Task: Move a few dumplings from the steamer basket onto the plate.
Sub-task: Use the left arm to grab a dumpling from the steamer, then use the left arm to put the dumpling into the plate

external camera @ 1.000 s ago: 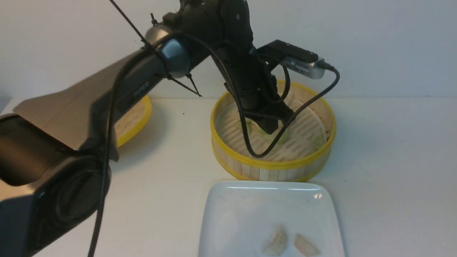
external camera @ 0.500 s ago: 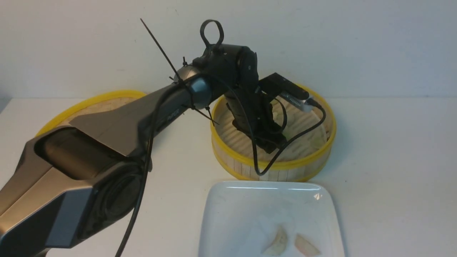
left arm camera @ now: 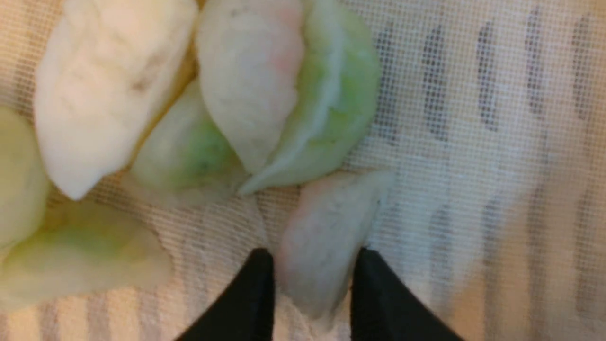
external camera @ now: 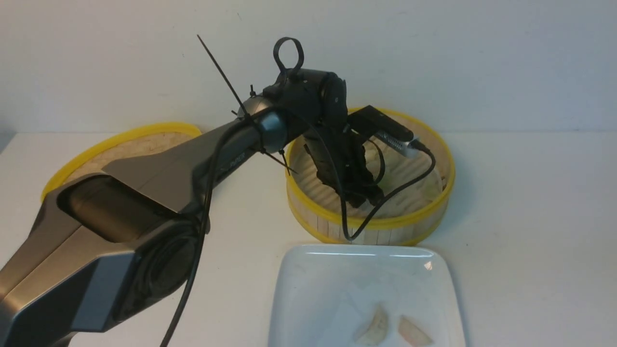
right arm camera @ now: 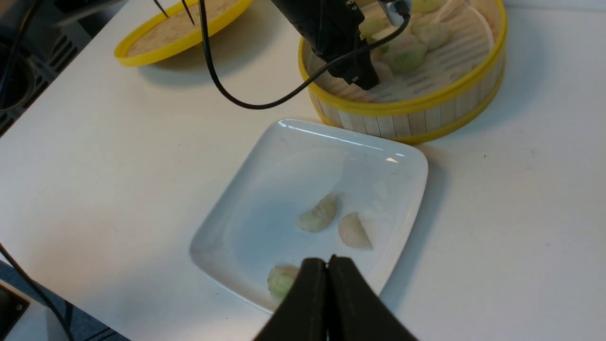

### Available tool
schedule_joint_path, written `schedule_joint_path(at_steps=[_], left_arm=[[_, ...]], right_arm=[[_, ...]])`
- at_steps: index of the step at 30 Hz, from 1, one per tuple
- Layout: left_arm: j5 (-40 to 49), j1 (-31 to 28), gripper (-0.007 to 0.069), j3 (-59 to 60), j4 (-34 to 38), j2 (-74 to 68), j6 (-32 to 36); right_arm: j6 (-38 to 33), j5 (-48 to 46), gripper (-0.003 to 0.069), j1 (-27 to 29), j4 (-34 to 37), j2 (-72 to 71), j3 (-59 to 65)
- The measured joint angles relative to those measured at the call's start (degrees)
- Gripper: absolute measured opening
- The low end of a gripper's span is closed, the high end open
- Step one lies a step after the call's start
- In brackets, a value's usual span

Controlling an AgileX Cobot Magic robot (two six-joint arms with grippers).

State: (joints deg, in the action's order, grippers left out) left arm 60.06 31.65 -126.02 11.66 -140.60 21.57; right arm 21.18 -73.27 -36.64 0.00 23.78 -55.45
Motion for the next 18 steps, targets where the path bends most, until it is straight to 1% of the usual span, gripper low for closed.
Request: schedule_joint_path(at_steps=[6,11,15,18], left_arm=[[9.4,0.1,0.0176,-5.7,0.0,0.4,-0.9],[10.3,0.1,0.0176,-10.0,-1.1,4.8,-4.9],[10.6,0.1,0.0176,-8.5,-1.2,10.7,-7.9],[10.6,0.1,0.0176,-1.0,-1.1,18.1,-8.8]], right_arm=[[0.0,0.0,-0.0014,0.0,-1.0,0.0,0.0],[0.0,0.3,-0.0014,0.0,-1.3,0.0,0.0],[0.0,0.4,-0.0014,0.0,-1.3,0.0,0.0],[0.2,0.5,-0.0014,0.0,-1.5,0.0,0.0]])
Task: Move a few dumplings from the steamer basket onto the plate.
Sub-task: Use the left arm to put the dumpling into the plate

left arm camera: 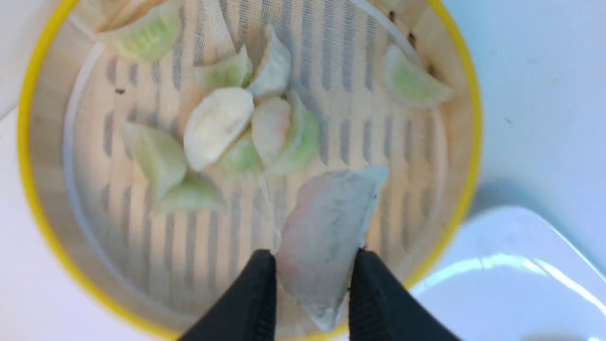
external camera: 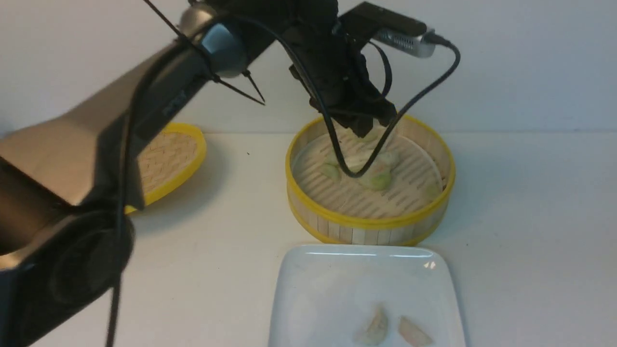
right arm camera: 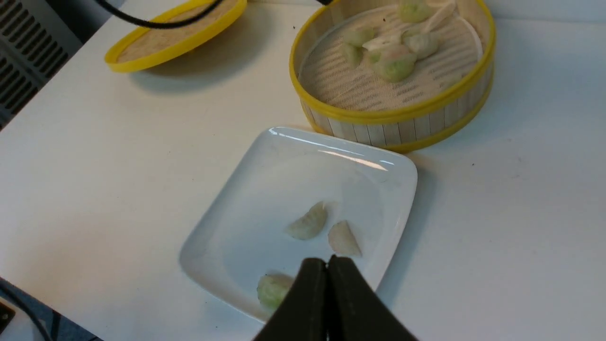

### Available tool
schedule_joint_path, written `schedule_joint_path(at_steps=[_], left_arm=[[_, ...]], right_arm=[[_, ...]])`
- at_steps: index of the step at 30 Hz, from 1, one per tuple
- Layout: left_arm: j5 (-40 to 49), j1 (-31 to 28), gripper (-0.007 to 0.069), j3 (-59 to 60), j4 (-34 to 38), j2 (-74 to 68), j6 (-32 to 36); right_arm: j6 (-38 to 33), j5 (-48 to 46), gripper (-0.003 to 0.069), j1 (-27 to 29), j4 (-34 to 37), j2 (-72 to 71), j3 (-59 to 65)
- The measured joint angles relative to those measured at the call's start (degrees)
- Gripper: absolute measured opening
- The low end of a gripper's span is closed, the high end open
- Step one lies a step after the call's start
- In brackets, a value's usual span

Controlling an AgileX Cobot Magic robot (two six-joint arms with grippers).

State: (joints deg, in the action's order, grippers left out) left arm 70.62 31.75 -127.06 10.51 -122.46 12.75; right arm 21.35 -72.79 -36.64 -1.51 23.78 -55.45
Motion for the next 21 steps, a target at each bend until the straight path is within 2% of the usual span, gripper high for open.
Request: schedule_joint_path(at_steps=[7,12,21], left_arm=[[0.0,0.0,0.0176,27.4,1.0,16.5,-0.9],[-2.1,1.6,0.0176,44.1,5.0,19.0,5.4],[-19.2,7.9,0.0176,48.8,7.3,12.6,8.4]], right_arm=[[2.6,0.1,-0.0014,0.0,-2.4,0.3,0.0],[2.7,0.8,-0.0014,0.0,-3.8,2.8,0.0],[2.9,2.2,-0.0014,0.0,-3.7,7.8,0.0]])
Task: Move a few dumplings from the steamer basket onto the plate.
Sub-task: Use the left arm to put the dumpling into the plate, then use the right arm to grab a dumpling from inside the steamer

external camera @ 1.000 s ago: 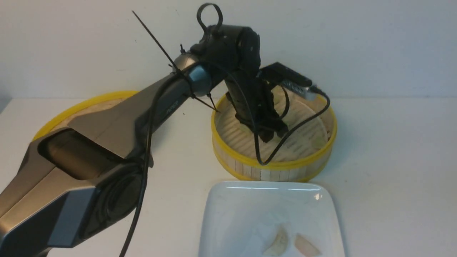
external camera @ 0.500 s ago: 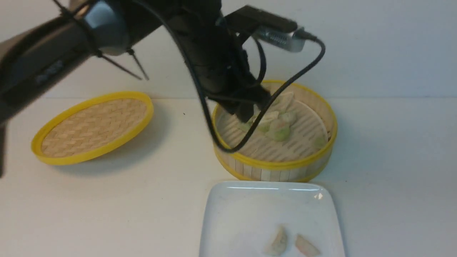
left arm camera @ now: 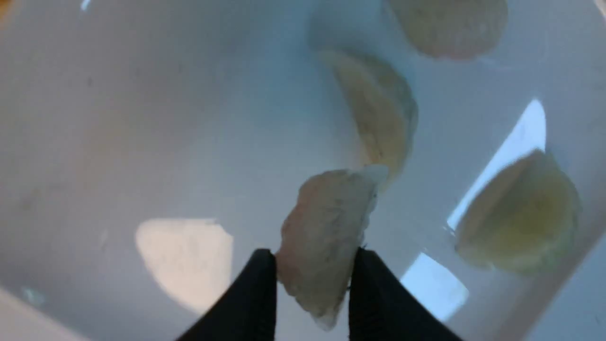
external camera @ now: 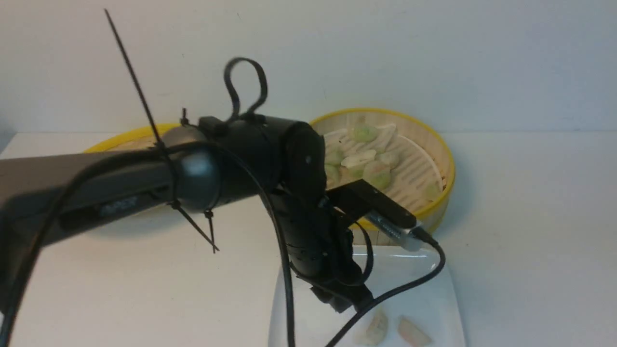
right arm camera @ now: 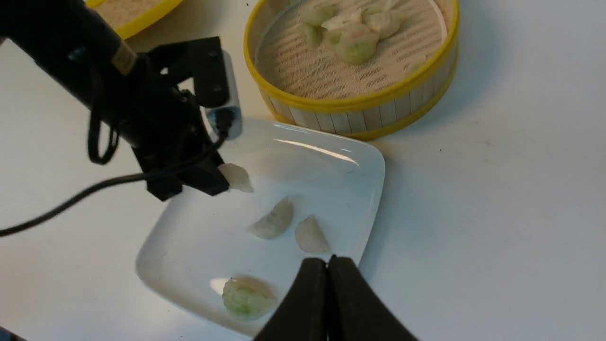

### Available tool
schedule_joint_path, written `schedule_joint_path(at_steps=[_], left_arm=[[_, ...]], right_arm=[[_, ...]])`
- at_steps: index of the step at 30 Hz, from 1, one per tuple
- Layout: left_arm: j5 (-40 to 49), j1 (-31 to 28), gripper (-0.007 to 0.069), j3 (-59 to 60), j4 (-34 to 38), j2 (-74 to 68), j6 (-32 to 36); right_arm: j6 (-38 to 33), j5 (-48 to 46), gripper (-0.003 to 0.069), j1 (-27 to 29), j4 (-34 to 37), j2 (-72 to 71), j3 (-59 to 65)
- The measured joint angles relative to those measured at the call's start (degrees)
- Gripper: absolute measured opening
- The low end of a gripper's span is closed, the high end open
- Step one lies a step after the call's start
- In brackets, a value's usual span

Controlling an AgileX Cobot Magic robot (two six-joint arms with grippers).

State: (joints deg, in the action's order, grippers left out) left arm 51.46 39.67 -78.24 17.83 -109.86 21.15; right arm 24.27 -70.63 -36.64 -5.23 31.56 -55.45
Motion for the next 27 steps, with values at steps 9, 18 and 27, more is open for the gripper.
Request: schedule_joint_path(at_steps=[9,18,27], left_arm=[[-7.9,0.3,0.0176,0.0,0.4,-6.0,0.1],[-7.0,0.3,0.0375,-1.6,0.4,-6.3,-2.2],[10.8,0.3,0.0162,-12.4,-11.2,0.9,-11.2]], right_arm=[[0.0,1.8,-0.0014,0.0,1.6,0.5,0.0],[0.0,1.9,-0.0014,0.0,2.9,0.5,0.0],[0.0,1.9,-0.0014,0.0,-0.2,6.1,-3.6]])
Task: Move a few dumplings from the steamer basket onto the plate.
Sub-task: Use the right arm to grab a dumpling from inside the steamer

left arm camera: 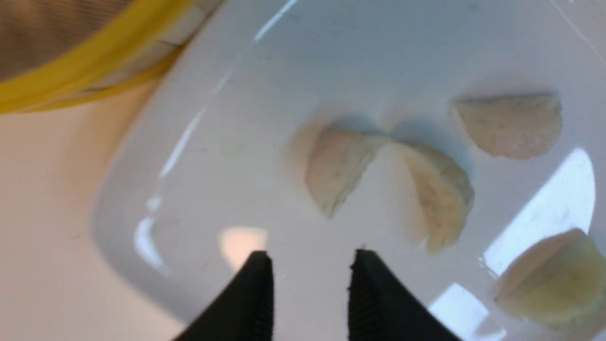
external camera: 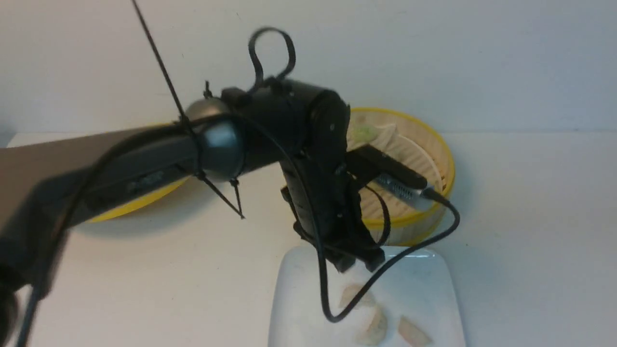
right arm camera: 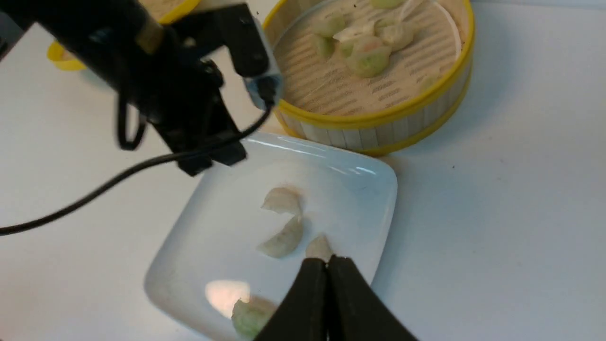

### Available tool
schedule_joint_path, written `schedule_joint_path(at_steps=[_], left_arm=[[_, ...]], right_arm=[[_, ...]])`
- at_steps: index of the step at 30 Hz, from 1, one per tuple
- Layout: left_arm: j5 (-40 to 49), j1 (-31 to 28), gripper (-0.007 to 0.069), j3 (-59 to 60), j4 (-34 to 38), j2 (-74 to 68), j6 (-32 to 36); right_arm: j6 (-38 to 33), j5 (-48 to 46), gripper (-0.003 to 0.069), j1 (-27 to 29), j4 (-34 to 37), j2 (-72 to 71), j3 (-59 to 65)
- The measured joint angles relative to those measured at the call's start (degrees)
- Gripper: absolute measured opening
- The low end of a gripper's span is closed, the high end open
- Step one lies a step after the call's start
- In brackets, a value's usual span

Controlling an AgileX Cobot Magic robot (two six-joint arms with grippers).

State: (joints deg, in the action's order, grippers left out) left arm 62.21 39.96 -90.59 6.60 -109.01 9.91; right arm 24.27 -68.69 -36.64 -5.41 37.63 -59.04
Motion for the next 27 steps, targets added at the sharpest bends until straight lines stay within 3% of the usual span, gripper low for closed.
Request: schedule_joint_path(at_steps=[1,3,9,13,20,27], left_arm=[[1.5,0.0,0.0090,-0.3,-1.9,2.3,-1.4],[4.1,0.0,0.0029,-0.4,-4.6,7.5,-3.8],[6.8,0.0,-0.0006,3.6,-5.5,23.3,-5.9],[6.1,0.0,-0.0006,12.9,-5.5,40.0,-9.2],[0.8,0.0,-0.0006,29.0,-5.5,62.9,-16.2],[3.4,0.0,-0.0006,35.0,-5.7,70.8,-18.7]], right_arm=[[-0.1,0.0,-0.0014,0.0,-0.6,1.9,-1.5],[-0.6,0.0,-0.0014,0.0,-2.8,6.0,-4.8],[-1.5,-2.3,-0.0014,0.0,-9.1,16.7,-13.3],[-8.5,-3.5,-0.0014,0.0,-9.1,26.2,-18.8],[-18.4,-1.2,-0.0014,1.5,-2.2,43.7,-27.5],[-22.8,3.6,-0.0014,13.3,9.6,58.7,-35.2]])
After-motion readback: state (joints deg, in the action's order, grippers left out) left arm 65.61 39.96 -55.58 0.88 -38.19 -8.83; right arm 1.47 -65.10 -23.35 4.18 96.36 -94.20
